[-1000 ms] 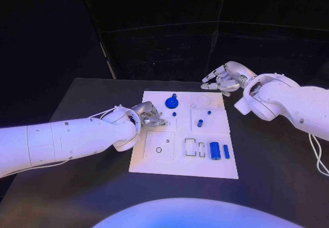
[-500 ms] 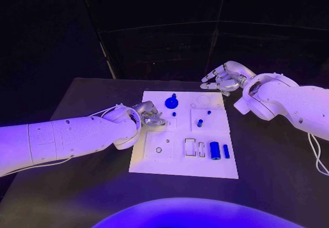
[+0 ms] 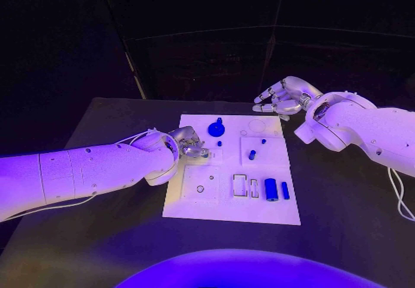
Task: Assemble the parts on the task board
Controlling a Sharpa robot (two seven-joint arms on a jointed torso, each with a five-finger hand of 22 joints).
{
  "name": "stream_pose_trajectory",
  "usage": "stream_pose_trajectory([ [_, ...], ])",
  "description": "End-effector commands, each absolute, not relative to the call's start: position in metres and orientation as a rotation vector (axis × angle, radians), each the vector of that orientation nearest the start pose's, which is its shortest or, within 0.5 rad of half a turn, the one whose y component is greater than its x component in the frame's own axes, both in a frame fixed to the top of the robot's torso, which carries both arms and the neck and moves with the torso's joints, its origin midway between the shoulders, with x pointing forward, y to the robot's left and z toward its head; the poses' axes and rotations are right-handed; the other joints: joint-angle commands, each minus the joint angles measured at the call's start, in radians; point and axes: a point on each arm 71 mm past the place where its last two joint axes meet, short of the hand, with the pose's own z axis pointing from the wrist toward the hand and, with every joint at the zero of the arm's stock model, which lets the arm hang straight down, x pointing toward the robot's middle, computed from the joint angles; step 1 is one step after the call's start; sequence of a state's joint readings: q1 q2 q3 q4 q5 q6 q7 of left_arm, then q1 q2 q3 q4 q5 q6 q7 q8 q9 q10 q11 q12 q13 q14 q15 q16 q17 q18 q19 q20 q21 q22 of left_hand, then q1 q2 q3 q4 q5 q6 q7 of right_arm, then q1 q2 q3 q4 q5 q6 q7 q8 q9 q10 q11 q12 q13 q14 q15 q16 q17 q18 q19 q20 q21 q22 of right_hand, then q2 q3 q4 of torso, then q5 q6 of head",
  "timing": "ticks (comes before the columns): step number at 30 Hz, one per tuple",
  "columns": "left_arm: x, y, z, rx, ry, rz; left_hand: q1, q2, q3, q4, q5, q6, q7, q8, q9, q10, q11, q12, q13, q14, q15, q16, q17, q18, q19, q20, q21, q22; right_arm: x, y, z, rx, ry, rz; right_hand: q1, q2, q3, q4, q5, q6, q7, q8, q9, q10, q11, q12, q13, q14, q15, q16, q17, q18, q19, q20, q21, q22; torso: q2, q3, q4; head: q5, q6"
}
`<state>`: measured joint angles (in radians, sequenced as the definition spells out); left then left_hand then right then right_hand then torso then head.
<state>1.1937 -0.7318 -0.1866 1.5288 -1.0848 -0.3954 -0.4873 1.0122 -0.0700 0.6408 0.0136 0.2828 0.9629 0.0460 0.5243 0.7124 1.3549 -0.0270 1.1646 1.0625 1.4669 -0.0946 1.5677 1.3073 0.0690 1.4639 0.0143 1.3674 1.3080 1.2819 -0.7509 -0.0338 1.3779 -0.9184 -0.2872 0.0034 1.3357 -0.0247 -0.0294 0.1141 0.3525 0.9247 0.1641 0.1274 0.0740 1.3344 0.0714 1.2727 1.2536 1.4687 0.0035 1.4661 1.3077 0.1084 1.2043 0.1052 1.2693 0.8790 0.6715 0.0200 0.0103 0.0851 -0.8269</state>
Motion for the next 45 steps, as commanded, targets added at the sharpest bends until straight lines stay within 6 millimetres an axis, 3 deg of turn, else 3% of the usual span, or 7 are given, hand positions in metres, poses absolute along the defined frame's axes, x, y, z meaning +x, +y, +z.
stream_pose_trajectory([
  [1,0.4589,0.1695,-0.2613,-0.368,2.080,-0.481,0.000,0.013,0.114,-0.104,0.005,0.003,-0.011,0.005,0.002,0.020,-0.014,0.004,0.002,0.104,-0.007,0.003,0.263,-0.016,0.047,-0.008,0.007,0.045,0.5275,-0.1966,-0.1520,0.282,1.689,0.938,0.002,0.006,-0.001,0.004,0.004,-0.003,-0.004,0.006,-0.001,-0.002,0.001,0.002,0.000,0.058,-0.006,-0.006,0.067,0.019,-0.004,0.001,-0.006,-0.001,0.000,0.0000,0.0013,-0.001,-0.001],
  [10,0.4610,0.1682,-0.2616,-0.355,2.096,-0.476,-0.013,0.023,0.118,-0.095,-0.019,0.004,-0.014,0.013,0.011,0.021,-0.016,0.008,0.004,0.104,-0.009,0.003,0.263,-0.016,0.047,-0.010,0.007,0.046,0.5275,-0.1969,-0.1522,0.283,1.691,0.937,0.002,0.006,-0.001,0.004,0.004,-0.003,-0.004,0.006,-0.001,-0.002,0.001,0.002,0.000,0.058,-0.006,-0.006,0.067,0.019,-0.004,0.001,-0.006,-0.001,0.000,-0.0001,0.0010,-0.002,-0.003],
  [12,0.4614,0.1680,-0.2615,-0.355,2.096,-0.475,-0.017,0.033,0.128,-0.095,-0.071,0.000,-0.016,0.016,0.017,0.020,-0.018,0.009,0.005,0.104,-0.011,0.003,0.263,-0.016,0.047,-0.012,0.007,0.046,0.5274,-0.1969,-0.1522,0.283,1.692,0.937,0.002,0.006,-0.002,0.003,0.004,-0.003,-0.004,0.006,-0.001,-0.003,0.001,0.002,0.000,0.058,-0.006,-0.007,0.066,0.020,-0.005,0.001,-0.006,-0.002,0.000,-0.0002,0.0010,-0.003,-0.004],
  [17,0.4621,0.1674,-0.2614,-0.355,2.095,-0.475,-0.028,0.044,0.144,-0.092,-0.126,-0.002,-0.016,0.020,0.025,0.018,-0.018,0.010,0.007,0.104,-0.011,0.003,0.263,-0.016,0.047,-0.013,0.007,0.048,0.5274,-0.1970,-0.1523,0.283,1.692,0.937,0.002,0.006,-0.002,0.003,0.004,-0.003,-0.004,0.006,-0.001,-0.003,0.001,0.002,0.000,0.058,-0.006,-0.007,0.066,0.020,-0.005,0.001,-0.006,-0.002,0.000,-0.0003,0.0013,-0.003,-0.004],
  [22,0.4629,0.1666,-0.2614,-0.354,2.094,-0.474,-0.049,0.066,0.147,-0.075,-0.217,0.000,-0.018,0.024,0.033,0.019,-0.019,0.015,0.010,0.104,-0.011,0.003,0.263,-0.016,0.047,-0.013,0.006,0.049,0.5275,-0.1969,-0.1523,0.282,1.693,0.937,0.002,0.006,-0.002,0.003,0.004,-0.003,-0.004,0.006,-0.001,-0.003,0.001,0.002,0.000,0.058,-0.006,-0.007,0.066,0.020,-0.005,0.001,-0.006,-0.002,0.000,0.0001,0.0009,-0.004,-0.004],
  [29,0.4638,0.1654,-0.2614,-0.349,2.097,-0.474,-0.061,0.069,0.142,-0.068,-0.228,0.006,-0.020,0.029,0.038,0.021,-0.020,0.016,0.010,0.104,-0.012,0.003,0.263,-0.018,0.050,-0.013,0.013,0.057,0.5274,-0.1968,-0.1524,0.282,1.694,0.938,0.002,0.006,-0.002,0.003,0.004,-0.003,-0.004,0.006,-0.001,-0.003,0.001,0.002,0.000,0.058,-0.006,-0.007,0.066,0.020,-0.005,0.001,-0.006,-0.002,0.000,-0.0007,0.0011,-0.006,-0.006],
  [45,0.4660,0.1669,-0.2611,-0.345,2.107,-0.466,-0.067,0.024,0.088,-0.087,-0.227,0.016,-0.029,0.038,0.052,0.024,-0.026,0.022,0.015,0.104,-0.017,0.003,0.263,-0.019,0.052,-0.017,0.017,0.063,0.5273,-0.1967,-0.1523,0.280,1.693,0.940,0.004,0.006,-0.002,0.003,0.006,-0.003,-0.004,0.006,-0.001,-0.003,0.001,0.002,0.000,0.058,-0.006,-0.007,0.066,0.020,-0.005,0.001,-0.007,-0.003,0.000,-0.0004,0.0020,-0.009,-0.010],
])
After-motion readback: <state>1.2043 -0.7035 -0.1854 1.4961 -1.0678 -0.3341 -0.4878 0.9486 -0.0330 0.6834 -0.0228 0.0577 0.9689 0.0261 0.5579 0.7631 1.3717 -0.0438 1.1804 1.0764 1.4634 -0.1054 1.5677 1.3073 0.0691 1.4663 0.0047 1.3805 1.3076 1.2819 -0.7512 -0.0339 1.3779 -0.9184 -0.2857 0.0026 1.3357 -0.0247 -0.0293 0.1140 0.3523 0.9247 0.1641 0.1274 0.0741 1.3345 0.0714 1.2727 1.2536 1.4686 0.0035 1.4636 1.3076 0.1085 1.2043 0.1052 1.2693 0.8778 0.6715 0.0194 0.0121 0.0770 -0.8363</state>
